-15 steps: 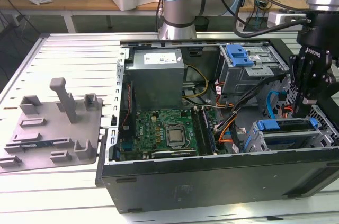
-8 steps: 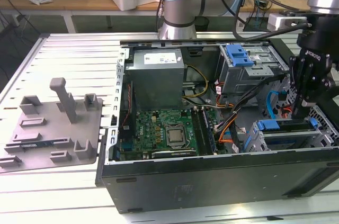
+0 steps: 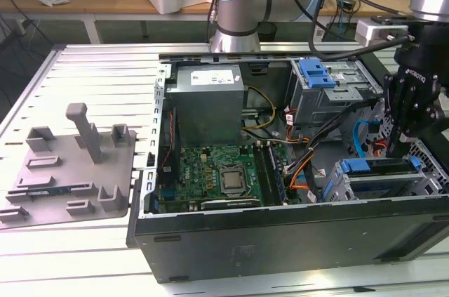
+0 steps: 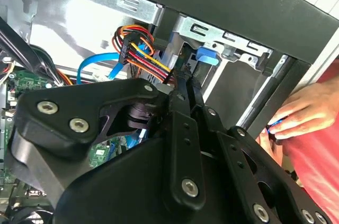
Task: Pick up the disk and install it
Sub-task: 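Insert the first disk wire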
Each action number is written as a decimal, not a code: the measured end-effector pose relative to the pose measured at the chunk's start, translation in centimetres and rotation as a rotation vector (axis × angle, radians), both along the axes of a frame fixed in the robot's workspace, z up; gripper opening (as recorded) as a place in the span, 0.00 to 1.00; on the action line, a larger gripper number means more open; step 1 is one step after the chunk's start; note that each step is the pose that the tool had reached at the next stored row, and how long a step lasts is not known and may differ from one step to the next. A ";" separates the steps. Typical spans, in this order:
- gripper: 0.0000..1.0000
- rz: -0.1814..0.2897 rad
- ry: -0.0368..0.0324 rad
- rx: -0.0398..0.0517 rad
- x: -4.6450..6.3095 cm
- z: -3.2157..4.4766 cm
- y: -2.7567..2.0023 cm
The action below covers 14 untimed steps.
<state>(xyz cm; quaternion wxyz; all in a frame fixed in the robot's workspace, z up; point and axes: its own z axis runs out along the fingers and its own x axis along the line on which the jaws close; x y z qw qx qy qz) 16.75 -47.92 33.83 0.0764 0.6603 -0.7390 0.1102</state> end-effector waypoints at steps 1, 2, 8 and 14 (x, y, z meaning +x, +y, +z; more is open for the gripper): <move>0.17 0.002 -0.0013 0.0019 0.0 0.01 -0.06; 0.17 0.004 -0.0030 0.0049 0.0 0.02 -0.12; 0.17 0.015 -0.0127 0.0363 0.0 0.14 -0.43; 0.17 0.018 -0.0212 0.0658 -0.4 0.20 -1.22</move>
